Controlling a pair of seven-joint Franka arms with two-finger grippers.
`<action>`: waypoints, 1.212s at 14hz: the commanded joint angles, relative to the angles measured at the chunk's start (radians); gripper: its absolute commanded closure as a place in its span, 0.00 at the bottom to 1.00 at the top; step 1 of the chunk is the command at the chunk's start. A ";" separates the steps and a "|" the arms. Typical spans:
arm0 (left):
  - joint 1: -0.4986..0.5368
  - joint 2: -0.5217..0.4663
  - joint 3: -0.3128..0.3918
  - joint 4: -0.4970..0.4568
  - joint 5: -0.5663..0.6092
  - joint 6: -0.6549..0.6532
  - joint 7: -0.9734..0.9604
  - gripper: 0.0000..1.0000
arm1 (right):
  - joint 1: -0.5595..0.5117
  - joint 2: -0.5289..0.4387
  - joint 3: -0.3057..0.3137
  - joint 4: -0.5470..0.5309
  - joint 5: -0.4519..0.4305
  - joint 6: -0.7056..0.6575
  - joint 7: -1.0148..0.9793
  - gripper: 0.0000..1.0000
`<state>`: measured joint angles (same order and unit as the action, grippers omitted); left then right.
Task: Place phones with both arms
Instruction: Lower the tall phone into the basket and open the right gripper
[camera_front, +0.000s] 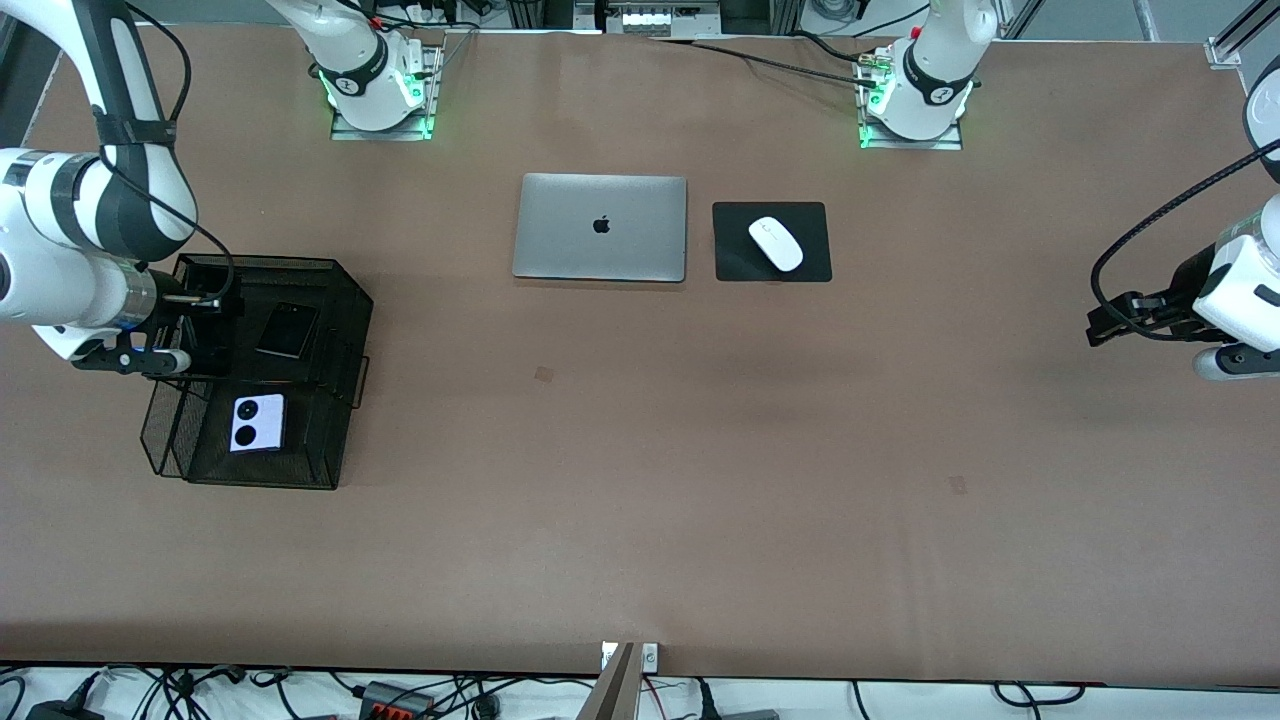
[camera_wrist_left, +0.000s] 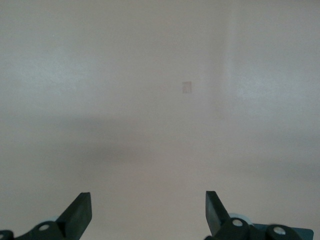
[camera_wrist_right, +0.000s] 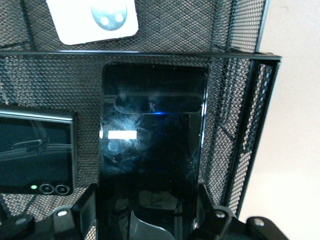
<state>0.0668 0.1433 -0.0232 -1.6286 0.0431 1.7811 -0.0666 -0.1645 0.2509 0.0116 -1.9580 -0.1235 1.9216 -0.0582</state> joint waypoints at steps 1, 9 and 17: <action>-0.006 -0.016 0.002 -0.004 0.008 0.006 -0.025 0.00 | -0.017 0.001 0.014 -0.010 -0.015 0.016 -0.005 0.09; 0.011 -0.019 0.009 -0.004 -0.115 -0.037 0.036 0.00 | 0.020 -0.007 0.027 0.207 0.001 -0.122 -0.002 0.00; 0.018 0.004 0.008 0.045 -0.112 -0.130 0.045 0.00 | 0.076 -0.004 0.027 0.442 0.041 -0.167 -0.005 0.00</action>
<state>0.0779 0.1403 -0.0156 -1.6110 -0.0550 1.6958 -0.0478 -0.0907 0.2383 0.0395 -1.5656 -0.1068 1.7804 -0.0571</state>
